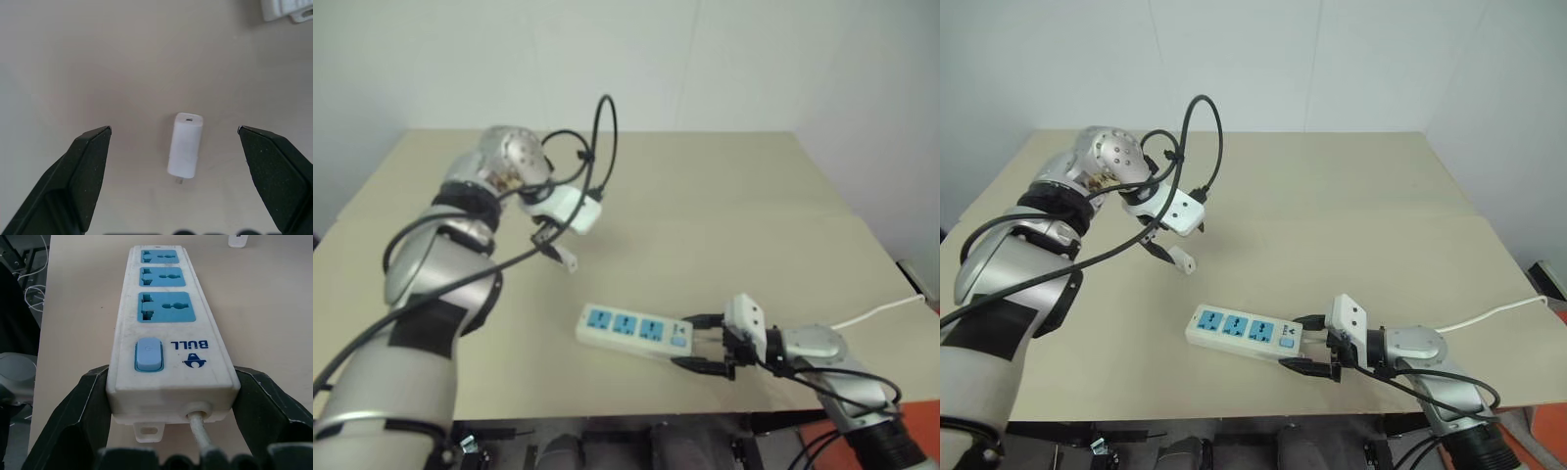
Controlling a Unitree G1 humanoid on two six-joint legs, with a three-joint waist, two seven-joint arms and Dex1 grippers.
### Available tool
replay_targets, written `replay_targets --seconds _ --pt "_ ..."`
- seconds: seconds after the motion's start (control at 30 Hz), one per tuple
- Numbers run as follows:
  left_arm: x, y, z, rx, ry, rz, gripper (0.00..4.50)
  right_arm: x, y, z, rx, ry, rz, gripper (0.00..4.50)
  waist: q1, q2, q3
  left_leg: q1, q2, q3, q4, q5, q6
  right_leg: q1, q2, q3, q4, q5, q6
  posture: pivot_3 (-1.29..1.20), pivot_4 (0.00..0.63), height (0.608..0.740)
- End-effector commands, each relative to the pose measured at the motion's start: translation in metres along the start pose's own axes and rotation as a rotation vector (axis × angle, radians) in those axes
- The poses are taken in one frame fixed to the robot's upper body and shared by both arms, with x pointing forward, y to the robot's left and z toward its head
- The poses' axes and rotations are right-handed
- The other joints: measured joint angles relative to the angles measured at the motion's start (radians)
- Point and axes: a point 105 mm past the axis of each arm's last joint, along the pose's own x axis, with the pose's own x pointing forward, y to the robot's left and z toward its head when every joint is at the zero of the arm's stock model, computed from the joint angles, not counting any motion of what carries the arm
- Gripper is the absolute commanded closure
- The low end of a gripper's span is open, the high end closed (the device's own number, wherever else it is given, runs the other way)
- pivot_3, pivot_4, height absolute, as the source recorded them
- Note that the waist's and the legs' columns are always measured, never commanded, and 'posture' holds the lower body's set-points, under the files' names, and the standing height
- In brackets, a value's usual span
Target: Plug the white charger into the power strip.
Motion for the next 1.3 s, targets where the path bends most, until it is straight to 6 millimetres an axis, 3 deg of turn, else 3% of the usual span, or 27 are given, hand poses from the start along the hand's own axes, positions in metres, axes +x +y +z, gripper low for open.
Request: replay_targets --seconds 0.03,0.37,0.73,1.3 --pt "-0.003 0.010 0.002 0.084 0.106 0.000 0.00 0.005 0.006 0.003 -0.009 0.005 0.024 1.11 0.001 0.000 0.000 0.000 0.000 0.000 0.000 0.000 0.000 0.000 0.000 0.000 0.000 0.000 0.000 0.00 0.150 0.740" --pt "0.018 0.016 0.002 0.133 0.188 -0.004 0.00 0.009 0.009 -0.001 0.009 0.038 0.019 1.11 -0.002 0.000 0.000 0.001 0.000 -0.001 0.000 0.000 0.000 0.001 0.000 0.000 0.000 0.000 0.000 0.00 0.150 0.740" --pt "0.028 0.006 -0.003 0.150 0.225 -0.083 0.00 0.014 0.009 -0.003 0.010 0.046 0.004 1.11 -0.002 0.000 0.000 0.001 0.000 -0.001 0.000 0.000 0.000 0.001 0.000 0.000 0.001 0.000 0.000 0.00 0.150 0.740" --pt "0.060 -0.002 -0.011 0.154 0.281 -0.088 0.00 0.020 0.016 -0.007 0.030 0.052 -0.008 1.11 -0.002 0.000 0.000 0.003 0.000 -0.001 0.000 0.000 0.000 0.002 0.001 0.000 0.002 0.000 0.000 0.00 0.150 0.740"
